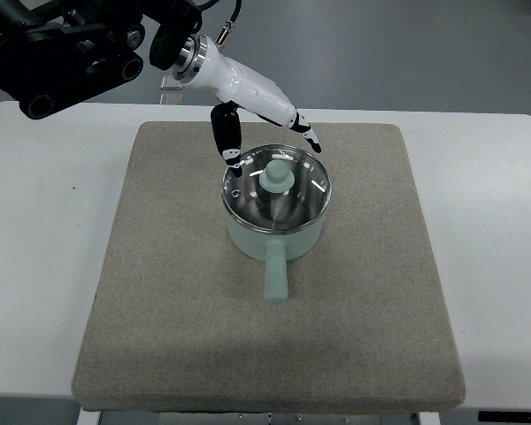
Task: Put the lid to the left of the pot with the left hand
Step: 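Lower the left hand onto the lid and close fingers around the green knob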
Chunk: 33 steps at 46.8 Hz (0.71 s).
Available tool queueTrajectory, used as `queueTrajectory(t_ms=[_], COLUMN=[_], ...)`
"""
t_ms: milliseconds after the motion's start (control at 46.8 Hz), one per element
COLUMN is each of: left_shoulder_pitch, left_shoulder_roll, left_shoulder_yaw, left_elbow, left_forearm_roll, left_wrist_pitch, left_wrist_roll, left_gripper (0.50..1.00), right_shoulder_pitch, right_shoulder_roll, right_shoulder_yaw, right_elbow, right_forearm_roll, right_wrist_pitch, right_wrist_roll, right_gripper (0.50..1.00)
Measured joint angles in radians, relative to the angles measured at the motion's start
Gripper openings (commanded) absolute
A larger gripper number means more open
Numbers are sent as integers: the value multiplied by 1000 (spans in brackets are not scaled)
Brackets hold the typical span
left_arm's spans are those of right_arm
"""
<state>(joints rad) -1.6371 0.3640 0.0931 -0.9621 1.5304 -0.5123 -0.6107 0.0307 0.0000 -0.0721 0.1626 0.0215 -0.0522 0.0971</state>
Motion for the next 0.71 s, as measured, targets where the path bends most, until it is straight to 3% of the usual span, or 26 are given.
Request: queueTrajectory(t_ms=[706], left_shoulder_pitch=[-10], left_shoulder_roll=[-10], left_shoulder_yaw=[11], left_elbow=[-63], left_forearm_roll=[108], left_wrist_pitch=[20], left_wrist_roll=[0], left_gripper=[994], right_shoulder_pitch=[0], right_shoulder_roll=[0], right_shoulder_yaw=[0], right_elbow=[0], right_forearm_roll=[0], right_wrist_pitch=[0], right_wrist_roll=[0], right_gripper=[921])
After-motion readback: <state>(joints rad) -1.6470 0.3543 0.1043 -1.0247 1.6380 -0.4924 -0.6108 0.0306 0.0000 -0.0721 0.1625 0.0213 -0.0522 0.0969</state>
